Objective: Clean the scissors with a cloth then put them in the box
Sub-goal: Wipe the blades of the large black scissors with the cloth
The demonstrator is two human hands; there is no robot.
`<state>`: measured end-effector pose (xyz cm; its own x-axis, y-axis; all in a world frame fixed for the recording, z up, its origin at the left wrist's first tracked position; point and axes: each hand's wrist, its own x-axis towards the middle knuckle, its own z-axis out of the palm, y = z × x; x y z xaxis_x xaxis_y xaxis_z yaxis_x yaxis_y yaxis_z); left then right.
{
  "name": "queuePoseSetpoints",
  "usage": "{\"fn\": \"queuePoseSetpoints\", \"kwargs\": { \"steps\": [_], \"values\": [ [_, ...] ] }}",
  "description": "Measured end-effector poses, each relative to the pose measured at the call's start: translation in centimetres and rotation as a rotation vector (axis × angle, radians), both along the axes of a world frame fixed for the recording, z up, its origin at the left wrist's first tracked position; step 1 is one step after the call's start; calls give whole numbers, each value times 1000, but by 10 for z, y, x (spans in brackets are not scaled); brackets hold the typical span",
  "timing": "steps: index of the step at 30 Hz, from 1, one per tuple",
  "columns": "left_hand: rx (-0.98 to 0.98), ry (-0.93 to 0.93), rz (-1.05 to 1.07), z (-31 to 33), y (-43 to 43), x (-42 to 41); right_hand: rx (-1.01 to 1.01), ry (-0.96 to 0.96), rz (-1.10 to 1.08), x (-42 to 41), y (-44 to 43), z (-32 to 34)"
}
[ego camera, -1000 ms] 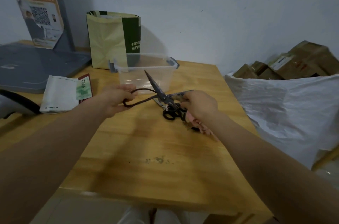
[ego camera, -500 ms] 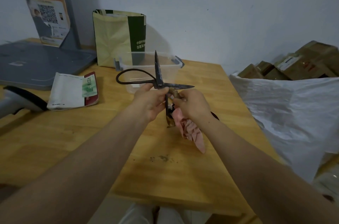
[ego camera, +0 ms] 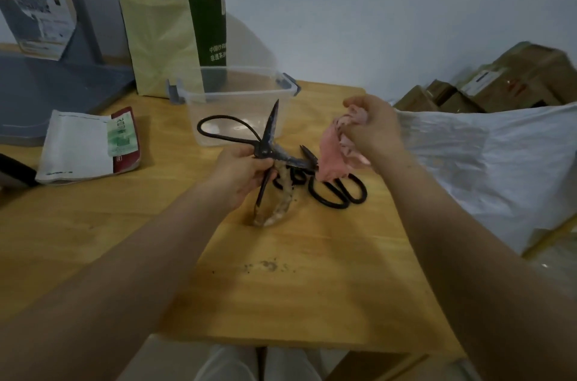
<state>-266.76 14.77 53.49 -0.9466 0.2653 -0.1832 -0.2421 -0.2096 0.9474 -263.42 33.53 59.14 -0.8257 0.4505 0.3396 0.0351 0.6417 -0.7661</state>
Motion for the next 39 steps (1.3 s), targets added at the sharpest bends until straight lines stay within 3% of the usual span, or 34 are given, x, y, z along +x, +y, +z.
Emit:
{"fn": "queuePoseSetpoints", "kwargs": {
  "steps": [3,8,17,20,29,39],
  "values": [
    [-49,38,-28,-11,9,-4,96,37,22,-13,-5,-29],
    [-91,104,-6,-25,24,-17,22,95,122,-26,-25,-62],
    [-54,193,69,-40,36,-23,-557,28,210,-26,-32,-72],
    [-17,187,68,-42,36,-28,-657,7,243,-29,-24,-71],
    [8,252,32,-42,33,-32,-652,67,455,-34,-21,-82],
    [20,313,-47,-43,31,-29,-505,55,435,-39,-20,-93]
  ]
}}
